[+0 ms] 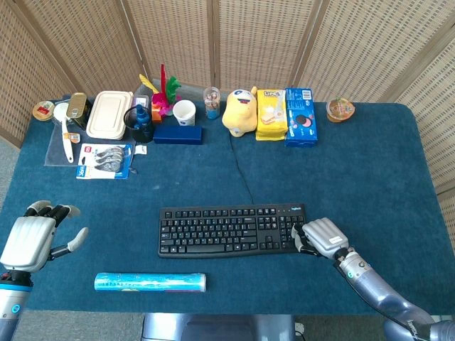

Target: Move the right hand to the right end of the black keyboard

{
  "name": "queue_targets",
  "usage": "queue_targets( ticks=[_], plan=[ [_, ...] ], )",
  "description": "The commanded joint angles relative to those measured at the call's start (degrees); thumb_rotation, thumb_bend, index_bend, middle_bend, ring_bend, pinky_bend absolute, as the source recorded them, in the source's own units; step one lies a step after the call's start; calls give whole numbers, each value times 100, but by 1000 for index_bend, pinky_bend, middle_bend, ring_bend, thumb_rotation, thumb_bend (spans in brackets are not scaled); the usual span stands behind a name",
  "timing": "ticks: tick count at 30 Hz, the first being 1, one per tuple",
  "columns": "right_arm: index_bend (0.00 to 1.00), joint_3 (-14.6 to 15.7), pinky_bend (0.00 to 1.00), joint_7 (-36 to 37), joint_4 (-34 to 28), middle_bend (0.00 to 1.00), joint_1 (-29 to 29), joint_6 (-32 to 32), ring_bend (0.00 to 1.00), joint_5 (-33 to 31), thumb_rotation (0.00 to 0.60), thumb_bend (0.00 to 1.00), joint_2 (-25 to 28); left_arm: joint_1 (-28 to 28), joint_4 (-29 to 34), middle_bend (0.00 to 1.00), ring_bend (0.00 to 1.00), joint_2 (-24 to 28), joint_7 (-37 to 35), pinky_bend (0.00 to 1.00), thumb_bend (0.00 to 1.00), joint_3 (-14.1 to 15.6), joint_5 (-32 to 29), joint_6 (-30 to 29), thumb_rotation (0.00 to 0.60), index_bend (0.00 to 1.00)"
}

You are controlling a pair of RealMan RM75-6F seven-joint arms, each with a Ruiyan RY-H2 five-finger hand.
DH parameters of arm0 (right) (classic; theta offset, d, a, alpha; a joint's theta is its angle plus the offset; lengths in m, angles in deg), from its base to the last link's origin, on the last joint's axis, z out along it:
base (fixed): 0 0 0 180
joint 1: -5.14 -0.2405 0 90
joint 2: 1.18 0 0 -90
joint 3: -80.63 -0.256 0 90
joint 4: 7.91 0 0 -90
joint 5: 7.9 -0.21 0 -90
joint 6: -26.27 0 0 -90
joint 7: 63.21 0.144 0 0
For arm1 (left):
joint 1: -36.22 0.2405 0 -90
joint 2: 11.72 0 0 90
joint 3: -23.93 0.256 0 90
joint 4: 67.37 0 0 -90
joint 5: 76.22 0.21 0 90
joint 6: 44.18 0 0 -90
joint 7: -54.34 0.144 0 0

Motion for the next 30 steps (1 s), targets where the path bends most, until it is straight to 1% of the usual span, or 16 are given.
queue_targets(
  ticks=[1,30],
  plan=[
    [353,19,1000,-136,19,1000,-47,-1,1000,-112,0,730,-68,-2,-7,428,403,-5,-3,213,214,3,4,-6,0,352],
    [353,215,1000,-351,147,1000,-107,-21,1000,-435,0,728,-111,-9,-39,429,403,-32,11,213,215,52,36,-25,0,352]
  ],
)
